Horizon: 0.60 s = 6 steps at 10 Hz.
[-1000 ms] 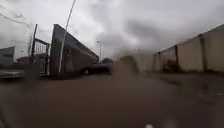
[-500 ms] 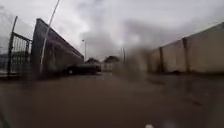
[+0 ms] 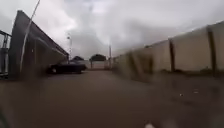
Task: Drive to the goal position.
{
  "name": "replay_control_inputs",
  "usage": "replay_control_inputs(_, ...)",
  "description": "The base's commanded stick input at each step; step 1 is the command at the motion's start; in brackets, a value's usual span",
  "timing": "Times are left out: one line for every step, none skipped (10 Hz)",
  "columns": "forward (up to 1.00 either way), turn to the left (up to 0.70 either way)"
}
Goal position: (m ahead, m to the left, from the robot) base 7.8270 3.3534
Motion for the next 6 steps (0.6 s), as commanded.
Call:
replay_control_inputs(0.5, -0.48)
replay_control_inputs(0.5, -0.48)
replay_control_inputs(0.5, -0.48)
replay_control_inputs(0.5, -0.48)
replay_control_inputs(0.5, -0.48)
replay_control_inputs(0.5, -0.27)
